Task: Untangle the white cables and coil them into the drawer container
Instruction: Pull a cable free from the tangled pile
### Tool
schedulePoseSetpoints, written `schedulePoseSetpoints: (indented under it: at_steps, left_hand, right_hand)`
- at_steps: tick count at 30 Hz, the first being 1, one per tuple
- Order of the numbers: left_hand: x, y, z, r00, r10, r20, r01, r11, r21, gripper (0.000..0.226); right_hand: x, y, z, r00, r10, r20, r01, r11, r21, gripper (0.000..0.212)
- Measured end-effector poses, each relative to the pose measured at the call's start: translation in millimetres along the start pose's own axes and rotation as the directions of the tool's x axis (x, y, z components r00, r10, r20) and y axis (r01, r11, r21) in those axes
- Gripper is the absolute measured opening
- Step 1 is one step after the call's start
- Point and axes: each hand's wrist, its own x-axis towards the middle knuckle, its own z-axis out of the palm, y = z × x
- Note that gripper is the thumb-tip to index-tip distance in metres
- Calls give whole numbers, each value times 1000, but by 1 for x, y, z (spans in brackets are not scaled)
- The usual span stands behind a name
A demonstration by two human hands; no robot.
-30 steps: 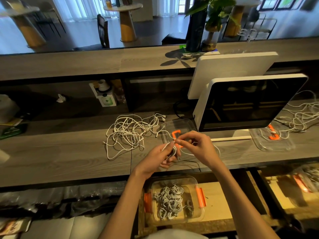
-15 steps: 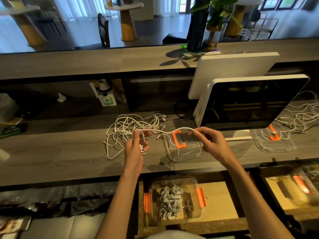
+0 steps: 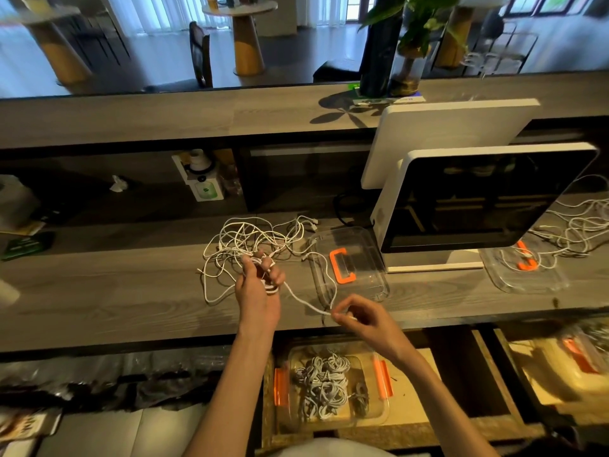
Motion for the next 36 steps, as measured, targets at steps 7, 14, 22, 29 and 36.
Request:
schedulePoseSetpoints:
  at_steps: [7,14,22,29,36]
  left_hand:
    - [0,-14,-3,974,204,103,-224,769,599,31]
    - [-10,-17,-2,973,-135,190,-106,470,876,44]
    - [-26,-15,7,718,-615,325,169,608,776,83]
    - [-28,-9,3,662,-583,471,-75,574,815,30]
    - [-22,4,4,706,-460,538,-116,674,729,33]
  right_hand:
    - [3,-32,4,934,-43,354,85,991,-105,13]
    - [19,-60,-6,975,-164,151,147,982,114,15]
    - [44,-52,-12,985,-103,-142,107,994,24,15]
    - [46,-50,-24,984,-116,-135,109,993,-54,18]
    - [46,-62,-53,969,-103,-224,87,993,-79,17]
